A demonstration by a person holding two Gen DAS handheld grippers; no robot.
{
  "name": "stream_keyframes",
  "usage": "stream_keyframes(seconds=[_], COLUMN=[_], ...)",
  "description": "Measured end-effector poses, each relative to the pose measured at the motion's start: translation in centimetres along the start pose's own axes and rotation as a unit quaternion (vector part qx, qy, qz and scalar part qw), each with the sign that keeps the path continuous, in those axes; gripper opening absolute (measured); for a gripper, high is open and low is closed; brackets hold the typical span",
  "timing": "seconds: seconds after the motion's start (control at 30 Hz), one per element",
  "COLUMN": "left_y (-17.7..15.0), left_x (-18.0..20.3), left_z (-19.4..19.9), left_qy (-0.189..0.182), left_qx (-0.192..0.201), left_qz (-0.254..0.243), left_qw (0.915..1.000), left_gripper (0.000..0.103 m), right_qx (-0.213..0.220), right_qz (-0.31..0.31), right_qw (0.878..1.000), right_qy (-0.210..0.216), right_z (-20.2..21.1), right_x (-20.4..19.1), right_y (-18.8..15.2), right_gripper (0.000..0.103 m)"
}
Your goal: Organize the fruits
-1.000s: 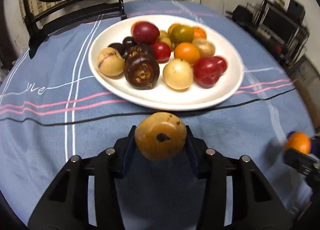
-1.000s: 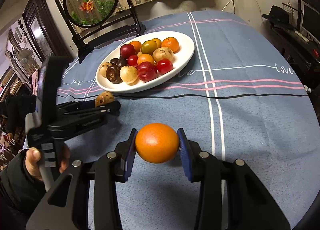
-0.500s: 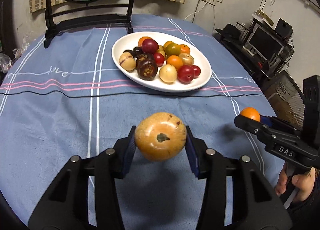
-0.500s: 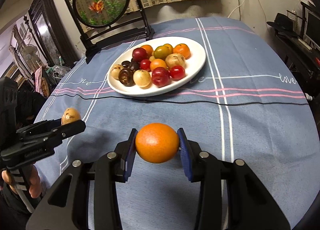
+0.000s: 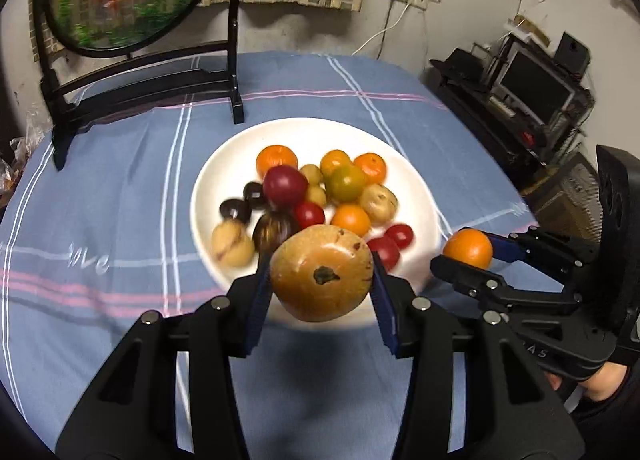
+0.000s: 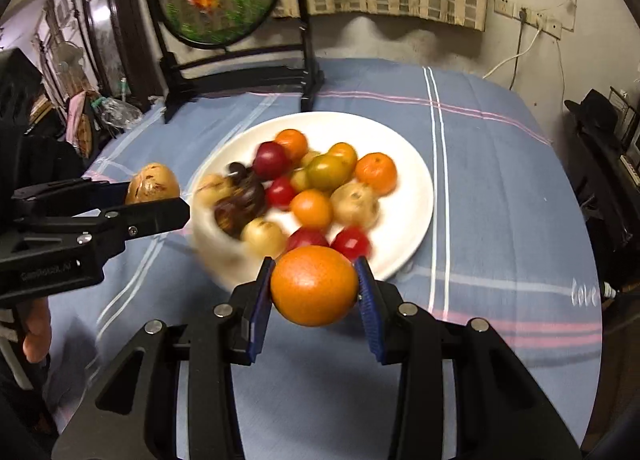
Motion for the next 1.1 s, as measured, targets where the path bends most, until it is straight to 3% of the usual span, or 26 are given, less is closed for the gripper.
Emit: stream_keyframes(seconds=[0.27, 0.6, 0.63, 0.67, 0.7, 0.73, 0.77, 0.97, 1.1], left_y=[1.7, 2.2, 2.2, 2.3, 2.6, 2.9, 3.2, 3.5, 1.7], left_x=[0.0, -0.2, -0.3, -0.3, -0.5, -0.7, -0.8, -1.3, -0.8], left_z=[-5.8, -7.5, -7.5, -7.3, -6.9, -6.4, -5.6, -0.8, 3.1], left_qy=[0.002, 0.008, 0.009, 0.008, 0.004, 0.001, -0.004, -0.009, 0.025], left_qx=[-0.028, -0.038, -0.039, -0.038, -0.033, -0.023, -0.014, 0.019, 0.045], left_qz=[0.001, 0.002, 0.004, 0.006, 0.012, 0.018, 0.022, 0.03, 0.007], left_qw=[0.9996, 0.9992, 0.9992, 0.9992, 0.9994, 0.9996, 0.9997, 0.9993, 0.9987], left_gripper=[0.047, 0.048, 0.052, 0.061, 0.078, 0.08, 0.08, 0.082, 0.088], right_qx=[-0.006, 0.003, 0.002, 0.005, 0.009, 0.018, 0.027, 0.042, 0.03], right_qz=[-0.03, -0.022, -0.02, -0.021, -0.021, -0.02, -0.018, -0.023, -0.011], right_qw=[0.999, 1.0, 1.0, 1.0, 1.0, 0.999, 0.999, 0.998, 0.999], right_qy=[-0.014, -0.007, -0.007, -0.011, -0.019, -0.026, -0.029, -0.029, -0.018], right_z=[-4.4, -5.9, -6.0, -6.0, -5.8, -5.4, -5.1, -2.1, 0.7], right_x=[4.2, 4.5, 4.5, 4.6, 4.7, 4.7, 4.8, 4.2, 2.0], right_y=[3.1, 4.0, 4.0, 4.1, 4.2, 4.4, 4.5, 4.9, 2.8], right_gripper=[0.04, 0.041, 0.041, 0.043, 0.06, 0.069, 0.071, 0.071, 0.071])
Point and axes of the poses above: each gripper's, at about its wrist camera, not at the fingertips, and z roughly against the way its jaws point, x to its right, y to its top, the point moved 8 cm from there along -z, roughly the way its jaws point, and after that the axes turned 2 degrees about -y, right-handed, at the moved point
